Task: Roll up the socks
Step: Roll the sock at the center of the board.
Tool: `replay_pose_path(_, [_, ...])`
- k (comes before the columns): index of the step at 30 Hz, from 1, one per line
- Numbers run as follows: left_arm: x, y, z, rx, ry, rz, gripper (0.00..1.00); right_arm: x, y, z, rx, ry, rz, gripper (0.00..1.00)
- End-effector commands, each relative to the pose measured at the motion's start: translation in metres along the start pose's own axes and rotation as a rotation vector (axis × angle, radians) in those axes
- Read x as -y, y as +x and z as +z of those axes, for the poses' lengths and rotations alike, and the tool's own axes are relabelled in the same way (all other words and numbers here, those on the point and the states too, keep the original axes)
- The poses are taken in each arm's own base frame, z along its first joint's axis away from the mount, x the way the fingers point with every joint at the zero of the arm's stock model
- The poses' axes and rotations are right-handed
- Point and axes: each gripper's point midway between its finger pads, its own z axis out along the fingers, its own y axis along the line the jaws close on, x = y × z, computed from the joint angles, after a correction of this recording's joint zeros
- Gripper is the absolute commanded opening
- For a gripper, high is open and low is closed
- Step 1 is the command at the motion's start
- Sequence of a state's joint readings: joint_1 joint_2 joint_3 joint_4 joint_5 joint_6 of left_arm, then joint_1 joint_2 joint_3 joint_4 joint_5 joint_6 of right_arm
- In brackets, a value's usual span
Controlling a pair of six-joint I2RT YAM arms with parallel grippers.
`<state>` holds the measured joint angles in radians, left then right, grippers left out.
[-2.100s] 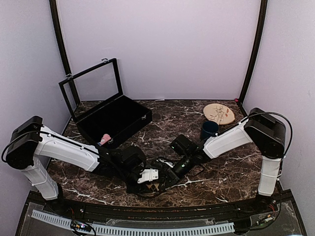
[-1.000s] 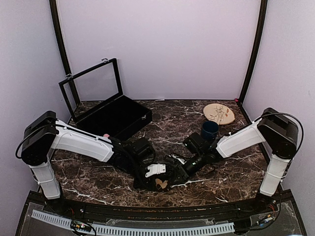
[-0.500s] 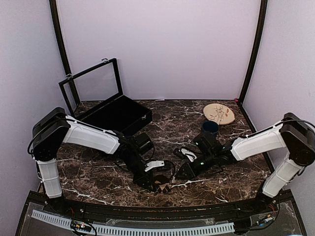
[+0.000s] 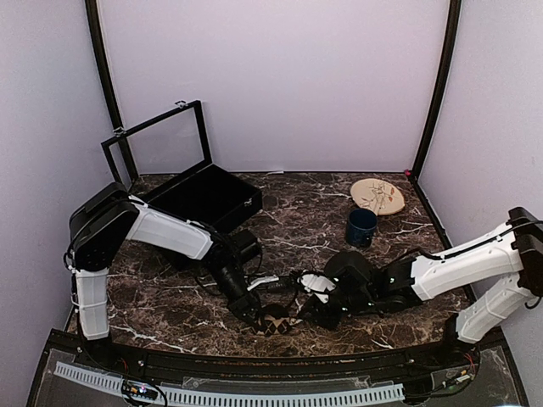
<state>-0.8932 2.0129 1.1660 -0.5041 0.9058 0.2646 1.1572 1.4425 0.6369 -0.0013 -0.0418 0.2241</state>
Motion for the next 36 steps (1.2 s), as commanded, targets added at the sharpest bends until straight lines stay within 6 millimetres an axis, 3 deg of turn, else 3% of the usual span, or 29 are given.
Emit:
replay_pose_path(1, [-0.003,0.017,0.003,-0.058,0.03,-0.093,0.11,-0.006,-0.008,-0.005,0.045,0.082,-0.138,0.34])
replay_pose_path(9, [-0.005,0.018,0.005,-0.067,0.043,-0.108,0.11,-0.04,-0.01,0.012,0.0,0.097,-0.313,0.37])
replay_pose_path(18, [-0.007,0.023,0.006,-0.074,0.05,-0.12,0.11,-0.059,-0.021,0.018,0.008,0.1,-0.414,0.44])
replay_pose_path(23, [-0.008,0.023,0.007,-0.075,0.049,-0.118,0.1,-0.06,-0.011,0.034,-0.043,0.101,-0.457,0.47])
replay_pose_path(36, [-0.005,0.025,0.007,-0.077,0.071,-0.121,0.11,-0.061,-0.015,0.049,-0.044,0.112,-0.512,0.47])
